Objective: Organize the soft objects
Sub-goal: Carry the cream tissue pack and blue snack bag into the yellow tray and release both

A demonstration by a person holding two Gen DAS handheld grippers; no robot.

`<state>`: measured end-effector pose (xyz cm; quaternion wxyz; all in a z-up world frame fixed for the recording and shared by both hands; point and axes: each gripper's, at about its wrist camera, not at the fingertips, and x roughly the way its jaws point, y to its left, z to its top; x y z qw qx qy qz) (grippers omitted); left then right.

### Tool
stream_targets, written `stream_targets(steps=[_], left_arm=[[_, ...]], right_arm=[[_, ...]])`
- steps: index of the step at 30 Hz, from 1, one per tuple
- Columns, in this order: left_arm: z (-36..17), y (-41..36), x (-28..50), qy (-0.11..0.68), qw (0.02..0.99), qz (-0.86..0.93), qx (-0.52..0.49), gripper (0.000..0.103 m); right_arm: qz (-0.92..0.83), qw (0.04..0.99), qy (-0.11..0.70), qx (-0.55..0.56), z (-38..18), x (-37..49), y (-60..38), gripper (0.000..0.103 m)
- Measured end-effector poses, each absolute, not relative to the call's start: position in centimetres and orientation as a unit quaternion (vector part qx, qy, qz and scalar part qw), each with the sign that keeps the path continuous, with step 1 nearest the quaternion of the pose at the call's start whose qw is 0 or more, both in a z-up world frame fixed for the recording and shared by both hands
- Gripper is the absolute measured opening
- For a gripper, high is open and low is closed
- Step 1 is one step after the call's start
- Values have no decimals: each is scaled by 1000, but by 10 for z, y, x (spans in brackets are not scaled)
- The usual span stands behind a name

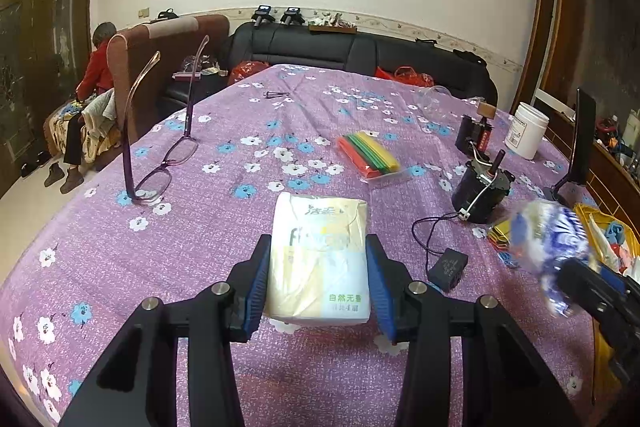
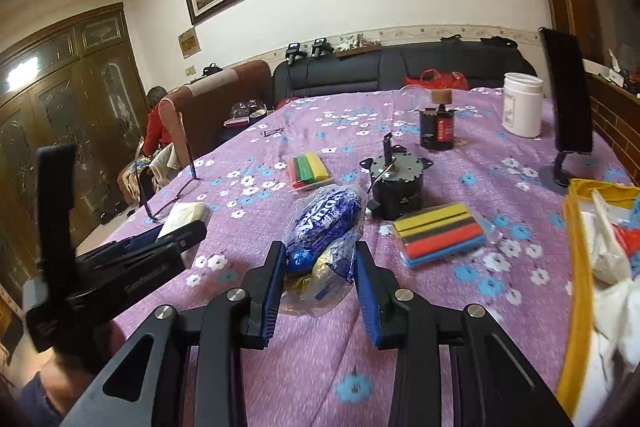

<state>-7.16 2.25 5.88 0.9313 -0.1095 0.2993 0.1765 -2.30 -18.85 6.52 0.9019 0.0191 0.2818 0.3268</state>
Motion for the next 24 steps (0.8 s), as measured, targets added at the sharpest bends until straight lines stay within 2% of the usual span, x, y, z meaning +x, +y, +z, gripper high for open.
stream_targets(steps=[11,24], left_arm=[[68,1,-83,310,932,137,-125,44],[89,-83,-60,325,939,57,-95,44]], right_arm=[[324,904,269,75,97,-43,-231,37],[266,919,247,153,113,-30,-327,37]])
